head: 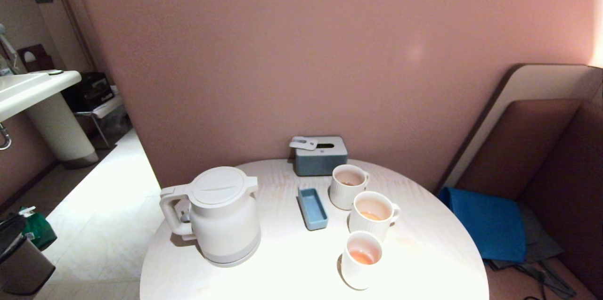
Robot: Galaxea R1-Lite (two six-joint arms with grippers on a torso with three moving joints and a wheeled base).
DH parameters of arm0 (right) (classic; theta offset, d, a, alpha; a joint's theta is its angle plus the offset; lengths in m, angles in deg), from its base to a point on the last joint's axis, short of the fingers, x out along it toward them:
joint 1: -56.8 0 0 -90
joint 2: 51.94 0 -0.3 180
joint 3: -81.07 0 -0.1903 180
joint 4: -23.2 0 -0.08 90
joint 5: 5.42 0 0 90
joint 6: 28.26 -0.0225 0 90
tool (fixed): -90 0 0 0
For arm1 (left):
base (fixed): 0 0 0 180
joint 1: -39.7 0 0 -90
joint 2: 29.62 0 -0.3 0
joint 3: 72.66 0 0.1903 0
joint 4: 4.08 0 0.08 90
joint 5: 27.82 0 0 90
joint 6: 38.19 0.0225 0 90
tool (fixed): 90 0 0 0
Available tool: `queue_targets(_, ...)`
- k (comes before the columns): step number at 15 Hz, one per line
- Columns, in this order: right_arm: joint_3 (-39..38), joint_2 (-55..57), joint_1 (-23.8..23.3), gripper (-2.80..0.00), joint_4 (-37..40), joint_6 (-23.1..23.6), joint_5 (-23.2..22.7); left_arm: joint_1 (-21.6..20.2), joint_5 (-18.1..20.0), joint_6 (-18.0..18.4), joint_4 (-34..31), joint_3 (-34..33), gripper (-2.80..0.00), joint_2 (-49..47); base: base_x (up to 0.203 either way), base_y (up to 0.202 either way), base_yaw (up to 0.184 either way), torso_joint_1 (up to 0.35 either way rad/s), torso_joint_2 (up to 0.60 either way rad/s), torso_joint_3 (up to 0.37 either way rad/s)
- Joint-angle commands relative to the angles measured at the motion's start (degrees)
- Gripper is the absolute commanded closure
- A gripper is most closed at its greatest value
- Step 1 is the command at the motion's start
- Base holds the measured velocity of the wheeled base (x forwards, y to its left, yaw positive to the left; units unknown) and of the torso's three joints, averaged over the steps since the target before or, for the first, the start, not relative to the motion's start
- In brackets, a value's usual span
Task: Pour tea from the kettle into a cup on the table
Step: Pick up the kettle
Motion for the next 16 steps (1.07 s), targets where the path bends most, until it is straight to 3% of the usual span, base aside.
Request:
queue_targets(1, 0.0, 0.05, -0.02, 0.0, 0.0, 0.02, -0.05, 0.02, -0.65, -0.91, 12.42, -0.42, 0.0, -21.58, 0.0, 0.0, 0.0, 0.0, 0.0, 0.0)
queue_targets(4, 0.0, 0.05, 0.06, 0.0, 0.0, 0.02, -0.05, 0.04, -3.72, -1.5, 36.03, -5.12, 0.0, -37.32, 0.0, 0.0, 0.0, 0.0, 0.0, 0.0)
queue_targets(6, 0.0, 0.05, 0.04, 0.0, 0.0, 0.02, -0.05, 0.67, -5.13, -1.19, 44.01, -9.31, 0.0, -44.37, 0.0, 0.0, 0.0, 0.0, 0.0, 0.0)
queue_targets(12, 0.0, 0.05, 0.07, 0.0, 0.0, 0.02, -0.05, 7.64, -5.63, -1.7, 46.53, -12.53, 0.0, -49.41, 0.0, 0.0, 0.0, 0.0, 0.0, 0.0)
queue_targets(16, 0.0, 0.05, 0.02, 0.0, 0.0, 0.02, -0.05, 8.66, -5.71, -3.21, 46.82, -11.7, 0.0, -52.69, 0.0, 0.0, 0.0, 0.0, 0.0, 0.0)
